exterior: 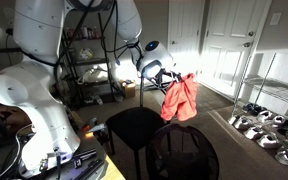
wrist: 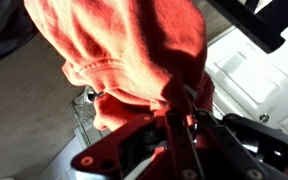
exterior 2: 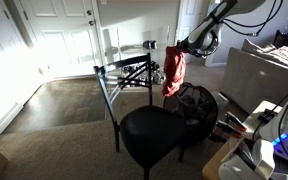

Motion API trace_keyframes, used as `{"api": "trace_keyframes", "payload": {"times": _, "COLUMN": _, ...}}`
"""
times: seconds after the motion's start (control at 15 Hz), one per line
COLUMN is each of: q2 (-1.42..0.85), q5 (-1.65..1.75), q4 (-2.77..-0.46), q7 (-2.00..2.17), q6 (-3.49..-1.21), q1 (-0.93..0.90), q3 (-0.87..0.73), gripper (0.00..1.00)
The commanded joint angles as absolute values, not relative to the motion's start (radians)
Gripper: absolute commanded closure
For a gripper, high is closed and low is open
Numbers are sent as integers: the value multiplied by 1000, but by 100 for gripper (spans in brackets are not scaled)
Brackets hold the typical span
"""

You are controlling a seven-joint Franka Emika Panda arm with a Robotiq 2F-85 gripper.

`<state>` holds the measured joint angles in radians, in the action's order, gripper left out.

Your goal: Put the red cloth in the laundry basket

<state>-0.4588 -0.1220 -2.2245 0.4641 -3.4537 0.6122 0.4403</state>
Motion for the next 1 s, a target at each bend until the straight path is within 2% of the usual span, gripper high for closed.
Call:
{"api": "trace_keyframes", "payload": {"times": 0.0, "q2": -285, "q5": -191, "q4": -2310, "q7": 490, "q6": -3454, "q1": 612, "q3": 375, "gripper": 94}}
{"api": "trace_keyframes", "payload": {"times": 0.53, "q2": -119, "q5": -324, "q4": -2467, "q7": 423, "q6": -3453, "q1": 535, "q3": 189, "gripper": 94}}
{"api": "trace_keyframes", "payload": {"times": 0.8, "q2": -134, "q5": -361, "q4": -2534, "q7": 387, "q6": -3453, "q1": 430, "q3": 134, "gripper": 94}}
{"api": "trace_keyframes", "payload": {"times": 0.93, "q2": -148, "q5": -344, "q4": -2559, "q7": 415, "q6": -3453, "q1": 317, "q3": 53, "gripper": 94}}
